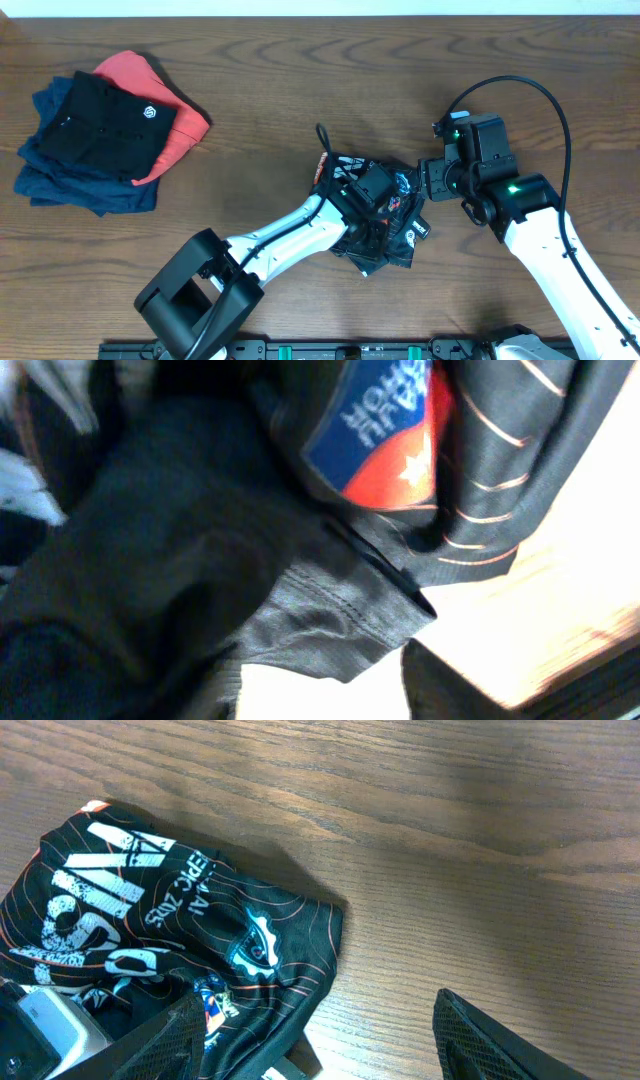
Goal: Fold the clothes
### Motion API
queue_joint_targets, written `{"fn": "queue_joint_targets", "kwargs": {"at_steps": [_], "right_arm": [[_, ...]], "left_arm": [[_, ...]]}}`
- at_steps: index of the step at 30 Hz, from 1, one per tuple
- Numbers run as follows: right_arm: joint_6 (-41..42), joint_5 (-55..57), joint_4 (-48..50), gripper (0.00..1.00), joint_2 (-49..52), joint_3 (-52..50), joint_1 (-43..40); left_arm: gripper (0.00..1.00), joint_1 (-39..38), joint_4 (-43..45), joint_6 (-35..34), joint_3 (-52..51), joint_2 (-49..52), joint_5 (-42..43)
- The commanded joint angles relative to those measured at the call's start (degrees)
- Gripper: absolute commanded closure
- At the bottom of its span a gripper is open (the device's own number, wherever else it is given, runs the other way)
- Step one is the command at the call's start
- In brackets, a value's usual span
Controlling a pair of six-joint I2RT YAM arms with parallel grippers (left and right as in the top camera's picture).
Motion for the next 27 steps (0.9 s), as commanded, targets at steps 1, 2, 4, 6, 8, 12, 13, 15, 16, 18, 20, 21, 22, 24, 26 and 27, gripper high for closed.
{"fn": "queue_joint_targets", "kwargs": {"at_steps": [1, 2, 4, 6, 8, 12, 13, 15, 16, 18, 20, 21, 22, 24, 26, 27], "right_arm": [[0.2, -0.2, 0.0, 0.29, -1.0, 0.8, -0.7], [0.2, -0.2, 0.0, 0.29, -1.0, 0.8, -0.7], [0.2, -0.2, 0.0, 0.29, -1.0, 0.8, -0.7], [0.2, -0.2, 0.0, 0.29, -1.0, 0.8, -0.7], [0.2, -0.2, 0.0, 0.29, -1.0, 0.8, -0.7], [0.2, -0.2, 0.0, 0.3, -1.0, 0.8, -0.7], [0.3, -0.2, 0.0, 0.29, -1.0, 0.8, -0.7], [0.2, -0.2, 0.1, 0.29, -1.0, 0.8, -0.7], [0.2, -0.2, 0.2, 0.29, -1.0, 0.8, -0.7], [0.2, -0.2, 0.3, 0.29, -1.1, 0.8, -0.7], [0.2, -0.2, 0.4, 0.29, -1.2, 0.8, -0.7], [0.2, -0.2, 0.3, 0.29, -1.3, 0.8, -0.7], [0.2, -0.2, 0.3, 0.29, -1.4, 0.8, -0.7], [0.2, -0.2, 0.3, 0.28, -1.7, 0.8, -0.7], [0.2, -0.2, 0.4, 0.28, -1.9, 0.8, -0.7], [0.2, -0.2, 0.4, 0.29, -1.9, 0.8, -0.7]], "left_arm": [[0.42, -1.4, 0.5, 1.7, 0.9, -0.4, -1.6], [0.42, -1.8, 0.7, 2.2, 0.9, -0.3, -1.6], [0.42, -2.4, 0.9, 2.5, 0.8, -0.3, -1.7], [0.42, -2.8, 0.9, 2.5, 0.8, -0.1, -1.9], [0.41, -3.2, 0.9, 2.5, 0.7, 0.3, -1.9], [0.41, -3.7, 1.3, 2.5, 0.7, 1.8, -1.8], [0.41, -3.7, 1.3, 2.5, 0.7, 2.1, -1.7], [0.41, -3.7, 1.4, 2.5, 0.7, 2.5, -1.5], [0.41, -3.7, 1.6, 2.5, 0.7, 2.6, -1.5], [0.41, -3.7, 1.7, 2.5, 0.7, 2.9, -1.6], [0.41, -3.7, 1.8, 2.4, 0.7, 3.6, -1.3], [0.41, -3.7, 1.8, 2.5, 0.7, 3.9, -0.9], [0.41, -3.7, 1.9, 2.5, 0.7, 4.2, -0.3], [0.41, -3.7, 2.0, 2.5, 0.7, 4.4, -0.2], [0.53, -3.7, 2.0, 2.5, 0.7, 4.4, -0.2], [0.67, -3.7, 2.0, 2.4, 0.7, 4.4, -0.2]]}}
